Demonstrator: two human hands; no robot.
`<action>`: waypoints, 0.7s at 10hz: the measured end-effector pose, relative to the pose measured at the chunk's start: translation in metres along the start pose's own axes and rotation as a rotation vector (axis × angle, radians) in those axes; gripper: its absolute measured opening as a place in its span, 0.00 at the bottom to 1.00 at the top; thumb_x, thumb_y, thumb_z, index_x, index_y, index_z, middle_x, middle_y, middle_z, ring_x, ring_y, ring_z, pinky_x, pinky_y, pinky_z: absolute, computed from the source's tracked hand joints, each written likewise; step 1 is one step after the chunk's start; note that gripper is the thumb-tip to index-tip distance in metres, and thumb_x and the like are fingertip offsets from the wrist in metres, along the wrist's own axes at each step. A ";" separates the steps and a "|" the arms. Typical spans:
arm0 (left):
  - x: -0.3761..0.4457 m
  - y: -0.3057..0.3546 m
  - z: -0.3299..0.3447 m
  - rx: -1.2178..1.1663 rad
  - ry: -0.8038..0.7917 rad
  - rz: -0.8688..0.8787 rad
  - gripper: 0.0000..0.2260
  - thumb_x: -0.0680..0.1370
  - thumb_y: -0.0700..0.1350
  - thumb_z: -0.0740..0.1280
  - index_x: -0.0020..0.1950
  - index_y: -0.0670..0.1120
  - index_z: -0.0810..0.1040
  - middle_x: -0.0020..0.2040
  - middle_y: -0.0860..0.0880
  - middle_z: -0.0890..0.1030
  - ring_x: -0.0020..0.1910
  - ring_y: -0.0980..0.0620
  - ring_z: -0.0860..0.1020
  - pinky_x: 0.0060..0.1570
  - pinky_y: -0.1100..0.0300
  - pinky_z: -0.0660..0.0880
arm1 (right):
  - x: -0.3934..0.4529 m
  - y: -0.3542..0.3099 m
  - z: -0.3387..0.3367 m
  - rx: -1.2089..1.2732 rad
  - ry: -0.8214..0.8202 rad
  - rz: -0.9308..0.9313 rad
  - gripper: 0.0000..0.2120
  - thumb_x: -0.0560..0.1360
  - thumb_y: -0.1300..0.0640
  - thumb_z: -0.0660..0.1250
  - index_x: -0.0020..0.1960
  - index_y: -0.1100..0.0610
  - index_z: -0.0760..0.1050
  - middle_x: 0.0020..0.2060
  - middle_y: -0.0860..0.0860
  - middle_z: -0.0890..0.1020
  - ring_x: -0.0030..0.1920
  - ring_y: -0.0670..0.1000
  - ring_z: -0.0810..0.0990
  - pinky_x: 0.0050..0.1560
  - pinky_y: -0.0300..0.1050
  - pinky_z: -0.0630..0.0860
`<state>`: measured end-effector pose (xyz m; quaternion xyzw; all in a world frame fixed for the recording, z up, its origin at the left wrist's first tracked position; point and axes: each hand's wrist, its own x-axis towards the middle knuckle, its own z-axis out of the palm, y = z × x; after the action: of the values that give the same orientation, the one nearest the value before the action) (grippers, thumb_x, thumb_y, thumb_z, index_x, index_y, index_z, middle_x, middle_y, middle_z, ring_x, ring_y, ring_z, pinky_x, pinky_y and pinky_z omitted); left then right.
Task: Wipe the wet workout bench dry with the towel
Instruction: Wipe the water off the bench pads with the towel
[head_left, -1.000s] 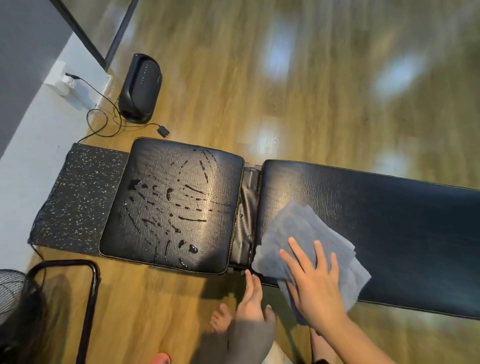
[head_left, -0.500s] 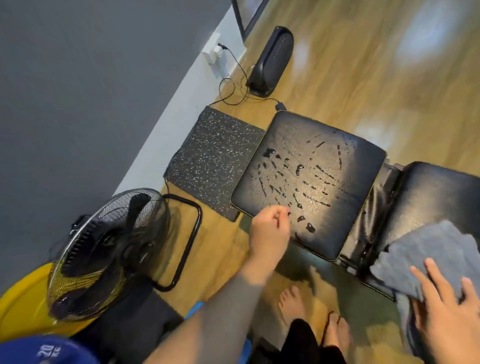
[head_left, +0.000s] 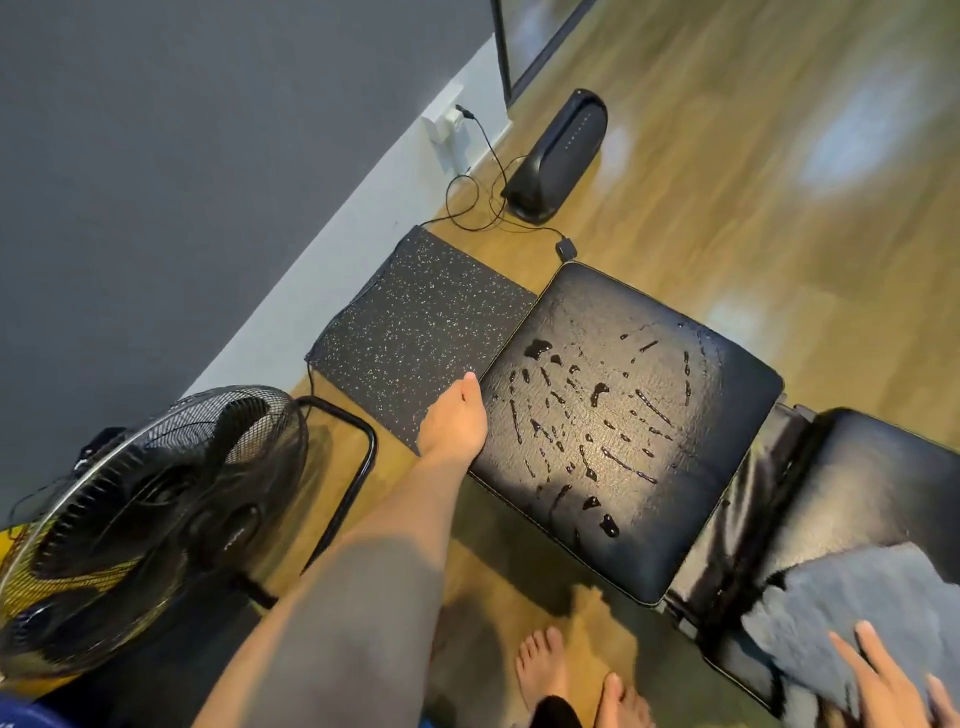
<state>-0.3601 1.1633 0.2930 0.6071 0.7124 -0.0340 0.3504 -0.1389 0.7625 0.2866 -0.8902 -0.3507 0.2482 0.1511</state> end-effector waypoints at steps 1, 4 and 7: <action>0.006 -0.005 0.004 0.002 0.062 0.025 0.25 0.83 0.57 0.43 0.65 0.47 0.74 0.64 0.43 0.77 0.63 0.40 0.73 0.62 0.47 0.66 | 0.021 0.061 0.044 -0.067 -0.045 -0.089 0.47 0.48 0.35 0.61 0.69 0.35 0.69 0.72 0.23 0.44 0.59 0.71 0.77 0.60 0.76 0.62; 0.011 -0.016 0.008 -0.065 0.101 0.075 0.22 0.83 0.56 0.47 0.61 0.48 0.76 0.60 0.43 0.80 0.59 0.41 0.75 0.58 0.48 0.69 | 0.016 -0.199 0.071 -0.249 -0.009 -0.203 0.28 0.69 0.50 0.57 0.70 0.47 0.67 0.74 0.48 0.65 0.67 0.71 0.67 0.61 0.72 0.68; 0.020 -0.021 0.016 -0.124 0.107 0.082 0.17 0.83 0.53 0.53 0.54 0.45 0.78 0.56 0.41 0.80 0.55 0.37 0.75 0.52 0.49 0.69 | 0.166 -0.237 0.045 -0.271 0.144 -0.081 0.25 0.77 0.48 0.63 0.73 0.44 0.65 0.77 0.46 0.62 0.71 0.72 0.61 0.64 0.78 0.60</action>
<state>-0.3714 1.1672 0.2621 0.6137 0.7054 0.0571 0.3500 -0.1892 1.0508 0.2982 -0.9032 -0.4048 0.1278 0.0644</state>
